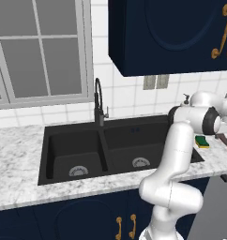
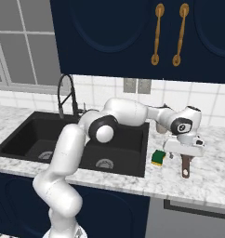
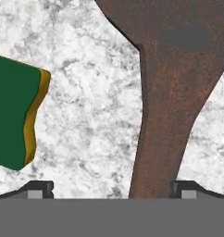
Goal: Pick the pan and sponge and place them into the sink. Then turn on the water.
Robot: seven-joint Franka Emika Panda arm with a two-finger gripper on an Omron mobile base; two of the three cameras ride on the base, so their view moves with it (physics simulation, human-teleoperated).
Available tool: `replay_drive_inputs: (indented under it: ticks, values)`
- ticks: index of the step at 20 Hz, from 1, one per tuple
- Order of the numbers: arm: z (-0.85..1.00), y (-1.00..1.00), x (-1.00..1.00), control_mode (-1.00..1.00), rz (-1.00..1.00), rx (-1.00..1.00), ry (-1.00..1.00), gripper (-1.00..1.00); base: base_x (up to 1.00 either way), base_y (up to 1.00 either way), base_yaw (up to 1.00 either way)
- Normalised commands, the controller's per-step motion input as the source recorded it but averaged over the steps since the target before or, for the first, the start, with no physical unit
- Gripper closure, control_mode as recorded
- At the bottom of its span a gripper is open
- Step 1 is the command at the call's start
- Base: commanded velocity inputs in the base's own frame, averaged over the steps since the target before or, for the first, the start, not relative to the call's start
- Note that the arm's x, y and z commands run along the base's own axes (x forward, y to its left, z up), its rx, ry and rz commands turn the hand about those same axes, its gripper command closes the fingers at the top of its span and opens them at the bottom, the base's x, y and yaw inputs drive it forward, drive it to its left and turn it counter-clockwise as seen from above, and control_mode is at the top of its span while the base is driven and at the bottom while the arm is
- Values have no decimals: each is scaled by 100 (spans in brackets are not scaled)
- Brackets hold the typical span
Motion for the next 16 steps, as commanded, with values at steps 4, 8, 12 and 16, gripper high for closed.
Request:
replay_drive_inputs:
  ticks: [4, 8, 12, 16]
  values:
    - [-33, -20, 36, -100, -5, -2, 0, -100, 0, 0, 0]
    - [-31, -38, 40, -100, -8, -3, 0, -100, 0, 0, 0]
    - [-34, -32, 38, -100, -6, -2, 0, -100, 0, 0, 0]
    - [-20, -3, 21, -100, -1, 1, 0, -100, 0, 0, 0]
